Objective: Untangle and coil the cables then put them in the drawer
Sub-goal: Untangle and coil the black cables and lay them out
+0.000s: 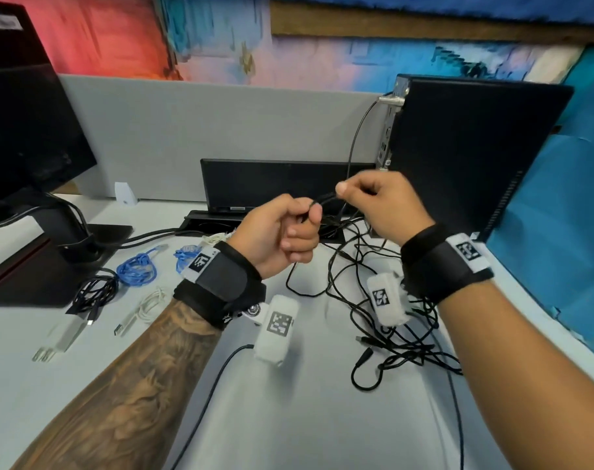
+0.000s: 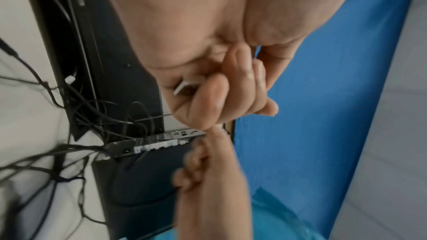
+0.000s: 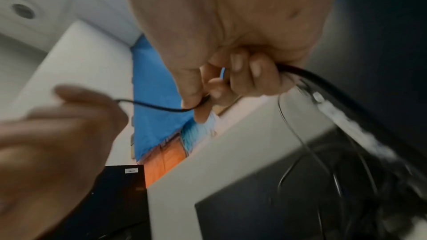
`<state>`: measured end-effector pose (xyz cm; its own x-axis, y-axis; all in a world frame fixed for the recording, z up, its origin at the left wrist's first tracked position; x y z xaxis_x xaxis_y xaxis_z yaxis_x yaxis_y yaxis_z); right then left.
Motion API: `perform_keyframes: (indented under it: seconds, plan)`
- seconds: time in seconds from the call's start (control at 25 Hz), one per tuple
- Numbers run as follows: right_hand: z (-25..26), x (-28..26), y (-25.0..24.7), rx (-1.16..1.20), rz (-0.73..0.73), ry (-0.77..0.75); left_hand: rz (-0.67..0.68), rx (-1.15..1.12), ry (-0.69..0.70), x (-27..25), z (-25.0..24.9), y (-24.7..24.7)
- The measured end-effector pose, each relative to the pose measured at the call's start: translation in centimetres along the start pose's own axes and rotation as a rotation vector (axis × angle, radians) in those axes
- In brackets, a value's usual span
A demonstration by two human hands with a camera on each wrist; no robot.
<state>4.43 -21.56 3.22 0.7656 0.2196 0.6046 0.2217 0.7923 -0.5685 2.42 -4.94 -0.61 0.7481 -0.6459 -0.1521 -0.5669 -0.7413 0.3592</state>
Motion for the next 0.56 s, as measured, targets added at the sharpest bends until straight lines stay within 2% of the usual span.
perform_keyframes:
  seconds: [0.04, 0.12, 0.2, 0.28, 0.44, 0.56]
  plan:
    - [-0.4, -0.6, 1.5, 0.072, 0.048, 0.026, 0.035, -0.105, 0.039, 0.1, -0.4, -0.1]
    - [-0.8, -2.4, 4.7, 0.099, 0.239, 0.070, 0.008, -0.282, 0.118, 0.8, -0.9, -1.4]
    - [-0.9, -4.3, 7.3, 0.071, 0.449, 0.103, -0.085, -0.414, 0.183, 1.6, -0.6, -3.7]
    - [-0.5, -5.6, 8.8, 0.105, 0.571, 0.139, -0.179, -0.444, 0.196, 2.3, 0.3, -5.5]
    - [0.5, -6.6, 8.4, 0.090, 0.575, 0.110, -0.351, -0.225, 0.203, 2.6, 3.2, -6.2]
    - [1.5, -6.8, 6.3, 0.253, 0.370, 0.111, -0.470, 0.051, 0.221, 2.4, 4.7, -6.3]
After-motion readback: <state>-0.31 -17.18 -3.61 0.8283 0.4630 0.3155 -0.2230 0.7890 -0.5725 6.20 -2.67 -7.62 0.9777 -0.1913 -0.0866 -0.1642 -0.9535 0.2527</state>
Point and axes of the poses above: each hand's wrist, its own x-axis towards the middle knuckle, its own y-axis out of the palm, z = x × y, the point moved 5 cm from there along x, towards the middle knuckle, and after that the axes turned 14 degrees about -y, right-handed, at the moved point
